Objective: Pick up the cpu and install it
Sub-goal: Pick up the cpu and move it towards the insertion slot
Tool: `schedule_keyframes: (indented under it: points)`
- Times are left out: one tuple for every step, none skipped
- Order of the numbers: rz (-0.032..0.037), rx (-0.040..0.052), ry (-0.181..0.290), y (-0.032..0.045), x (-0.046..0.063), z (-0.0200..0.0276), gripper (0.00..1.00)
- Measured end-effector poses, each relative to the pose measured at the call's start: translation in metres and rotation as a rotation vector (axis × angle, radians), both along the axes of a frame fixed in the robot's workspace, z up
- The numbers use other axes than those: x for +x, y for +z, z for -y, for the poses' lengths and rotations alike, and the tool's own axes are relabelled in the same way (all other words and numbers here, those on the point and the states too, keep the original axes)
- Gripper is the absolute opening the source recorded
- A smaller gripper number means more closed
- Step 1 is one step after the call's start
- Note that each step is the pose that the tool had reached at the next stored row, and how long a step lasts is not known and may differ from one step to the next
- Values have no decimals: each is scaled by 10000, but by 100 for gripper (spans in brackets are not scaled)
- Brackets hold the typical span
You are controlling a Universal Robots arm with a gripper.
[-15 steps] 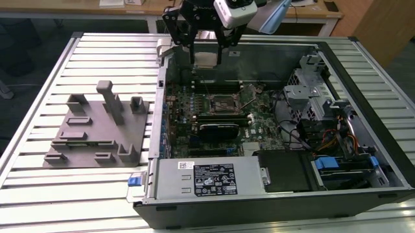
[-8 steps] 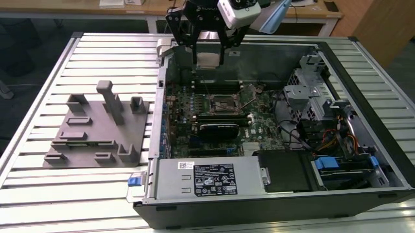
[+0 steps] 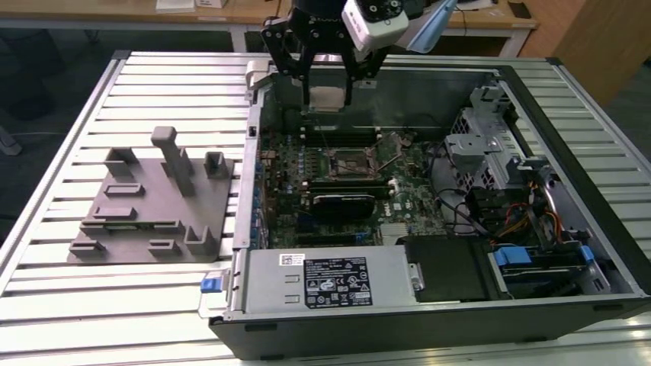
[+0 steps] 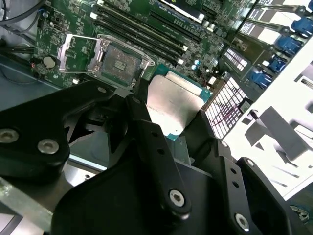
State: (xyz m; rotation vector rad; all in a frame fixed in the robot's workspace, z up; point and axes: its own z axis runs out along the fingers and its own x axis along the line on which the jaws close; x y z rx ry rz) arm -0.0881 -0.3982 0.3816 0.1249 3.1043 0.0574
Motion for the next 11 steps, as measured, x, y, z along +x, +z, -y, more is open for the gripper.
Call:
schedule_keyframes:
  points:
    - [0,-8,0,-12,4,0,54]
    - [0,-12,-1,-26,10,0,54]
    - [0,-15,-1,-40,15,0,54]
    - [1,-19,-1,-55,21,0,54]
    - [1,-22,-1,-68,26,0,54]
    - [0,-25,-1,-83,33,-1,54]
    - [0,-28,-1,-96,38,-1,54]
    - [0,-29,-1,-110,43,-1,54]
    - [-1,-29,-1,-124,47,-2,54]
    - [-1,-29,-1,-139,52,-3,54]
    - [-1,-32,-1,-153,56,-4,54]
